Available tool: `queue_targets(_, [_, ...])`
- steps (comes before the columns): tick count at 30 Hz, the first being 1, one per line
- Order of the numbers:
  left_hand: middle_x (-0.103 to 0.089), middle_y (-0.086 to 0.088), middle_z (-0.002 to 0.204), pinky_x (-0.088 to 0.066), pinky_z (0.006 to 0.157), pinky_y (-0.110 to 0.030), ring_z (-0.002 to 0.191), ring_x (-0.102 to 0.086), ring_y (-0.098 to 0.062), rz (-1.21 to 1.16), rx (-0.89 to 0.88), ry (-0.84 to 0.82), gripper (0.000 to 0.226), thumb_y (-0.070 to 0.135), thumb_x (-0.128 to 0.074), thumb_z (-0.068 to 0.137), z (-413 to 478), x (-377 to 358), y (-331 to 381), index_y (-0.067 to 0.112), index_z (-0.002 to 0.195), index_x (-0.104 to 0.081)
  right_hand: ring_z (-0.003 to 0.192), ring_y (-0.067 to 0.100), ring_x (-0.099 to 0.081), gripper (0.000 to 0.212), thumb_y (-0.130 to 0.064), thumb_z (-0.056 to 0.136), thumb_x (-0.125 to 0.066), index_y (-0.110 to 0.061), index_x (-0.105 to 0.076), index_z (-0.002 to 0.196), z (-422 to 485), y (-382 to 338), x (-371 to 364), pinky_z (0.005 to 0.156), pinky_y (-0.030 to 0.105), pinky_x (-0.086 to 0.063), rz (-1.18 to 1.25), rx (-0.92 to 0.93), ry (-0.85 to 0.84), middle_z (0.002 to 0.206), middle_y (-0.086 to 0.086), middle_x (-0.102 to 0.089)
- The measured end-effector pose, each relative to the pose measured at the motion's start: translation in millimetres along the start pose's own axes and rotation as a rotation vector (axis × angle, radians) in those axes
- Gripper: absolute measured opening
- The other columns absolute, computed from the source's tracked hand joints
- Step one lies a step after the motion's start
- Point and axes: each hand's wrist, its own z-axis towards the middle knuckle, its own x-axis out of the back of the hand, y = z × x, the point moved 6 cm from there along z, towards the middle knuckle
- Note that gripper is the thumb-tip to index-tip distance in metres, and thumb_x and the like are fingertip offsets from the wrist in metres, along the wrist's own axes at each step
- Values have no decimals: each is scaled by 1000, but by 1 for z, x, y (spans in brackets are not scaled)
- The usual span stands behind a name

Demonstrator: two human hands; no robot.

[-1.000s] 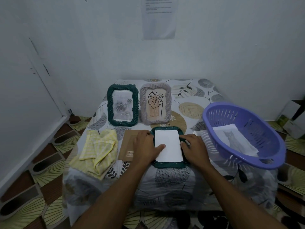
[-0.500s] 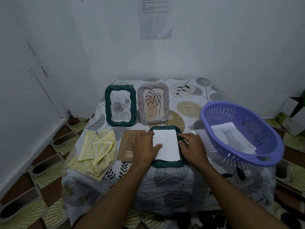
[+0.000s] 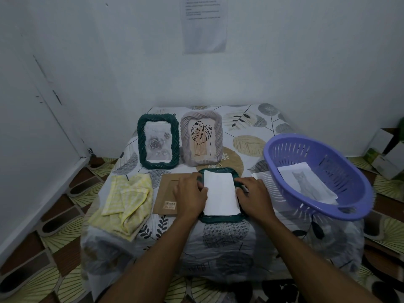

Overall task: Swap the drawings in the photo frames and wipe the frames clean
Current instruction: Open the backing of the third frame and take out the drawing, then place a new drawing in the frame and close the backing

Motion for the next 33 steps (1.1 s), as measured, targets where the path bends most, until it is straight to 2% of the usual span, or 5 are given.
queue_targets(5, [-70, 5, 86, -48, 90, -43, 91, -63, -19, -164, 63, -27, 22, 15, -66, 79, 1, -1, -6, 21, 100, -72, 105, 27, -51, 33, -18, 90, -55, -17, -64, 122, -1, -2, 2, 92, 38, -41, 7, -18, -10, 116, 8, -65])
queue_targets(11, [-63, 2, 77, -41, 62, -15, 71, -55, -8, -374, 97, -57, 7, 10, -61, 89, 3, 18, 3, 11, 89, -68, 114, 28, -52, 35, -19, 90, -56, -15, -61, 124, 3, -3, 7, 99, 43, -43, 96, -75, -59, 123, 11, -60])
queue_targets(21, [-72, -13, 88, -54, 70, -40, 78, -65, -25, -768, 254, -117, 1, 10, -65, 87, 6, 22, 8, 9, 87, -65, 104, 22, -55, 28, -15, 86, -61, -15, -67, 113, 12, -68, 86, 86, 37, -49, -84, 286, 182, 112, 4, -66])
queue_targets(28, [-71, -14, 95, -60, 63, -40, 80, -71, -29, -827, 391, -272, 3, 3, -63, 88, 4, -17, 49, 5, 90, -63, 118, 30, -55, 61, -33, 86, -68, -13, -47, 139, 24, 2, 120, 98, 39, -45, -168, -293, -295, 134, 12, -58])
queue_targets(33, [-69, -18, 90, -60, 60, -36, 76, -68, -27, -811, 408, -329, 11, -3, -60, 88, 4, -51, 80, 6, 81, -59, 100, 26, -63, 42, -19, 84, -67, -10, -64, 124, 26, 2, 142, 92, 43, -52, -51, -286, -216, 112, 10, -68])
